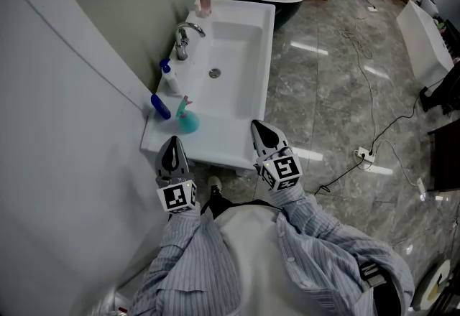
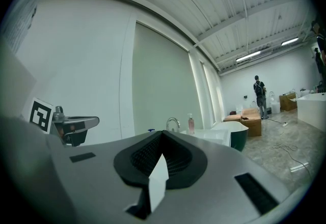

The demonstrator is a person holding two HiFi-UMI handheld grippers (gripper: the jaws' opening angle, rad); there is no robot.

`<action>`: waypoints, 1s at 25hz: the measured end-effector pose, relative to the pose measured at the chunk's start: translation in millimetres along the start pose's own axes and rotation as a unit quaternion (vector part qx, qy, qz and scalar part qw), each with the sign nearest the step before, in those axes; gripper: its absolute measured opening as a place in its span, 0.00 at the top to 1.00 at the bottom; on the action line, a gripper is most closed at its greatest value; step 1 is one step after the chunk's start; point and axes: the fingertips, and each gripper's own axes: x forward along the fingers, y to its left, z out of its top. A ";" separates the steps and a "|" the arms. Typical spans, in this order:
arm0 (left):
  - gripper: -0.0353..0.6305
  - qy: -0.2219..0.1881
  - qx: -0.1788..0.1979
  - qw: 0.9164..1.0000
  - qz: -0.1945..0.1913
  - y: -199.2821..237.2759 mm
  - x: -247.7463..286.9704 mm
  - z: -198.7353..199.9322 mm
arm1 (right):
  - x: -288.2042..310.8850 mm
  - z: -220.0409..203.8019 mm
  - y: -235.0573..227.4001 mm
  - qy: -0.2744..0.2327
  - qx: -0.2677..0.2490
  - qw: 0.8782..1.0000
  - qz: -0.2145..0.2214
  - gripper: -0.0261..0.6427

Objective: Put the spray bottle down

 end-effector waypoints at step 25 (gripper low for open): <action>0.95 0.002 -0.004 1.000 -0.002 1.7 4.6 -2.5 | 3.8 -0.3 -0.3 -0.001 0.004 1.000 0.004 0.94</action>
